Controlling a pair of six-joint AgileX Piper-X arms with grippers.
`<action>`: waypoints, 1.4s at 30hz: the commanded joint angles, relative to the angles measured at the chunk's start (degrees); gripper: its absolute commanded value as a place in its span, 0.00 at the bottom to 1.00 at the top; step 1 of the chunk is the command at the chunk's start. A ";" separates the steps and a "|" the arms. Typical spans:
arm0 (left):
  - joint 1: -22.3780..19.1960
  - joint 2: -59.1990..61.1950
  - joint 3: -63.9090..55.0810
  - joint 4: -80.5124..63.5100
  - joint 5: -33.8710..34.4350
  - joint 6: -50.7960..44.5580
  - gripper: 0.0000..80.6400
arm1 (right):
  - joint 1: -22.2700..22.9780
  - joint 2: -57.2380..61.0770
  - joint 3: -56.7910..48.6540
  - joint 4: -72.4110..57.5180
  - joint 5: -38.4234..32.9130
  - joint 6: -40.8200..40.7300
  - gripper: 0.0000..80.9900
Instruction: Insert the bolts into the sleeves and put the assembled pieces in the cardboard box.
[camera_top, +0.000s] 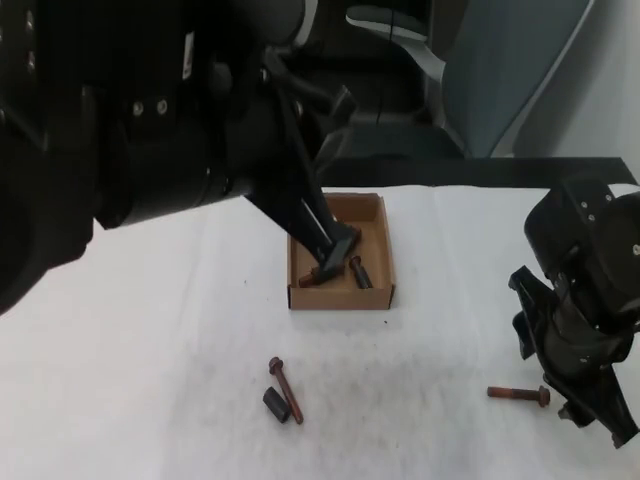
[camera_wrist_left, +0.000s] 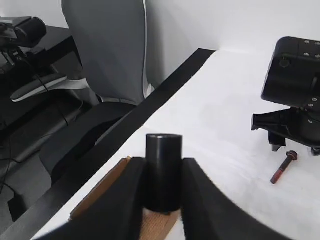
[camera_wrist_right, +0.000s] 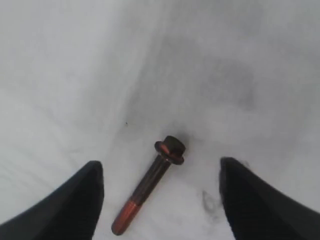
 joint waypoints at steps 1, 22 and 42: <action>0.15 -0.73 -0.19 -1.78 -0.51 -0.10 0.02 | 0.18 0.60 0.14 -0.59 2.06 0.86 0.75; 0.15 -0.73 1.29 -4.31 -0.51 -0.59 0.02 | 0.22 6.31 0.14 -3.54 3.06 -4.29 0.01; -0.19 -1.83 29.54 -42.07 0.37 -21.99 0.02 | 4.52 -20.66 6.86 -48.28 -16.62 -73.23 0.01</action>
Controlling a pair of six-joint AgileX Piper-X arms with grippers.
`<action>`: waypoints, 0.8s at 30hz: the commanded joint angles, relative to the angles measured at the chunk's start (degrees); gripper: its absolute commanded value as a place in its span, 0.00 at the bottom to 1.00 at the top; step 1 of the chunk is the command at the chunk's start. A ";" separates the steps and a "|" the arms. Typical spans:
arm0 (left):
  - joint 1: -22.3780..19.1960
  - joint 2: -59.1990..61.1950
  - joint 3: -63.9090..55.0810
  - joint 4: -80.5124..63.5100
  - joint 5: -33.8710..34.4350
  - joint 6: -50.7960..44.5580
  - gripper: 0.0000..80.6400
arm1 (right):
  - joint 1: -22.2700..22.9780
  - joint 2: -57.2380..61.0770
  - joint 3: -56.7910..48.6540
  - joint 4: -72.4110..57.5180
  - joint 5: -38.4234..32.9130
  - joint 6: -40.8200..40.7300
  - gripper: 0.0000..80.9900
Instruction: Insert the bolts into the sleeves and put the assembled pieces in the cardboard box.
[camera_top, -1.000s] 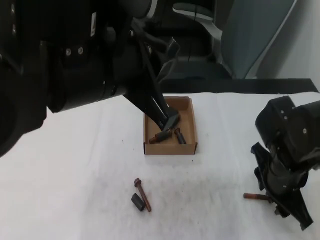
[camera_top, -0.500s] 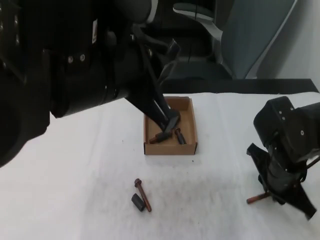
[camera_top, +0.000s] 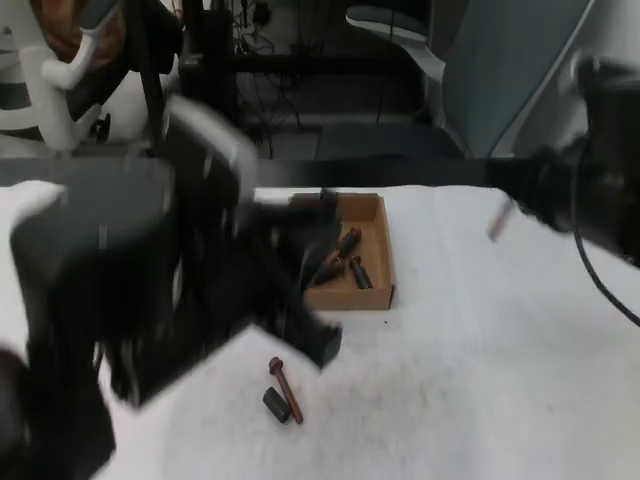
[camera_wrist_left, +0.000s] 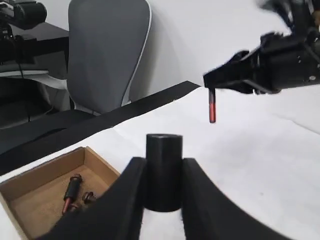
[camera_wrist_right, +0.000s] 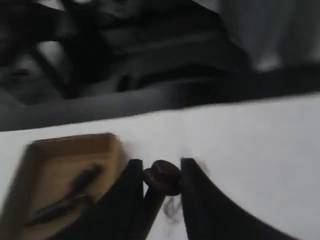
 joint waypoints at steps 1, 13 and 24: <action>-0.19 -0.18 4.84 -8.18 -0.66 -2.10 0.02 | 1.84 -3.48 1.91 -7.95 -12.25 -9.62 0.01; -0.19 11.19 12.41 -28.37 -0.32 -6.93 0.02 | 17.44 -4.42 2.60 -10.69 -17.01 -12.94 0.01; -0.19 11.18 12.41 -30.78 -0.21 -6.95 0.02 | 22.77 -4.42 2.60 -16.22 -14.77 -7.12 0.01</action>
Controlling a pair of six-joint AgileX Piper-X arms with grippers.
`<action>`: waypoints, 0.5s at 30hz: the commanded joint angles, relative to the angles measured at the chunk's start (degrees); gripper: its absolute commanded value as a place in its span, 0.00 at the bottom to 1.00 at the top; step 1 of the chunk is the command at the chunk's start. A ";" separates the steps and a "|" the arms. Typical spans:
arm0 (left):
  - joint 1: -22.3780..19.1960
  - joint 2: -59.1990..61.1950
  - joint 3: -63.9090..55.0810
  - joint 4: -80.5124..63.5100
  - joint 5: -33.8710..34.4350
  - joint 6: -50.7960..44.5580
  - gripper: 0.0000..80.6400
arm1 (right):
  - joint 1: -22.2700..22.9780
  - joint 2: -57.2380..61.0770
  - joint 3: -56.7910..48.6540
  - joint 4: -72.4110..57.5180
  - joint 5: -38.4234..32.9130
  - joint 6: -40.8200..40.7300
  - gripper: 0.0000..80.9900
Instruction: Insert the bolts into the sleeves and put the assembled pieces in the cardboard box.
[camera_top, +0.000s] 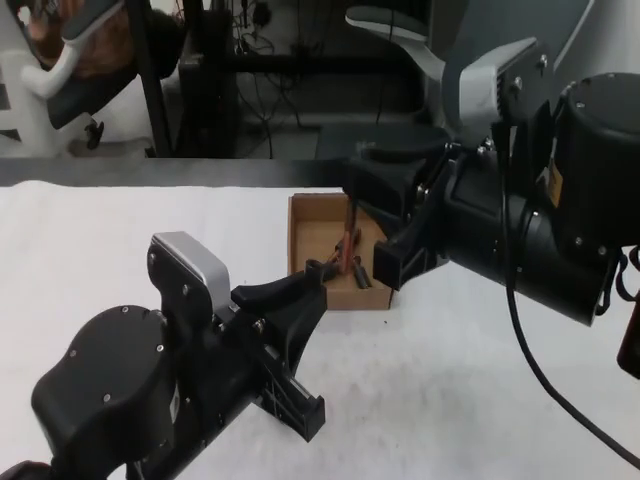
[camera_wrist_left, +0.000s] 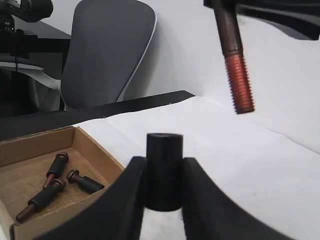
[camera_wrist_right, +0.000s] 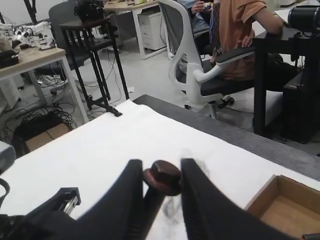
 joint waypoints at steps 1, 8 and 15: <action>-0.19 -0.19 -0.16 -1.56 0.10 -0.34 0.02 | 0.43 -0.36 -0.07 -1.79 2.39 -2.59 0.01; -0.19 -0.19 -0.16 -4.85 3.85 -3.52 0.02 | 0.41 -0.36 0.08 -2.59 3.05 -5.86 0.01; -0.72 -0.19 -0.16 -5.67 6.31 -4.85 0.02 | 0.41 1.07 0.09 -6.75 3.23 -5.86 0.01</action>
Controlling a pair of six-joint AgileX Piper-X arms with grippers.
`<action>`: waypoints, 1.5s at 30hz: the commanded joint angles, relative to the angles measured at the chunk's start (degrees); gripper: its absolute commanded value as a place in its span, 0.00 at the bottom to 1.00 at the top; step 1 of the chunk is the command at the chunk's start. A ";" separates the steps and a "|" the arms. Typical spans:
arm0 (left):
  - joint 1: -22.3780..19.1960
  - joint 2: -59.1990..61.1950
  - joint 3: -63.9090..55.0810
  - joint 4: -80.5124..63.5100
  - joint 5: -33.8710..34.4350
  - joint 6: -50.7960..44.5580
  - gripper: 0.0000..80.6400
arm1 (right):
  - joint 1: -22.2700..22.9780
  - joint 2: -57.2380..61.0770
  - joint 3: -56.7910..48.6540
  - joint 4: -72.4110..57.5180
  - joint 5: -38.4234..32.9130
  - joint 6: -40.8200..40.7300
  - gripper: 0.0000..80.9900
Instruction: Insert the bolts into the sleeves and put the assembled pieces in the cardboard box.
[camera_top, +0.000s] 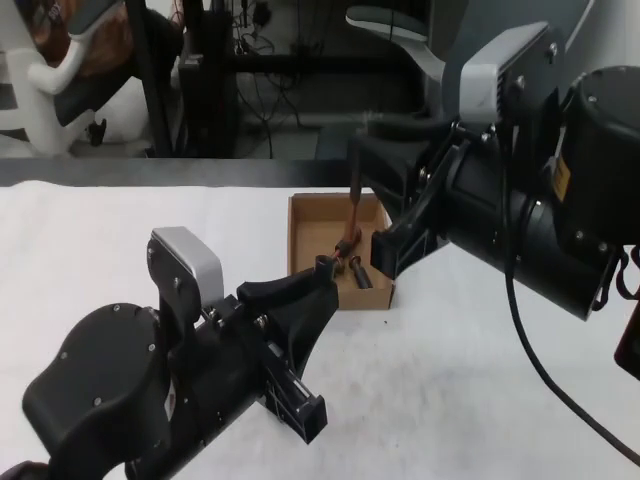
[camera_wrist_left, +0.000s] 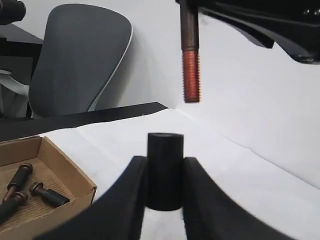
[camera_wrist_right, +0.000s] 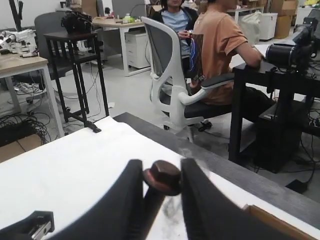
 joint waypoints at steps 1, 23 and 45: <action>-0.69 -0.19 -0.16 -2.54 1.67 -0.13 0.02 | 0.22 0.98 -0.14 -2.04 0.27 -0.15 0.01; -1.00 -0.19 -0.16 -4.16 -1.31 1.53 0.02 | 3.82 2.14 -0.14 3.88 -0.68 0.73 0.00; 18.50 4.27 -15.03 12.81 8.47 3.20 0.02 | 3.82 2.26 -0.37 27.50 -4.98 0.31 0.83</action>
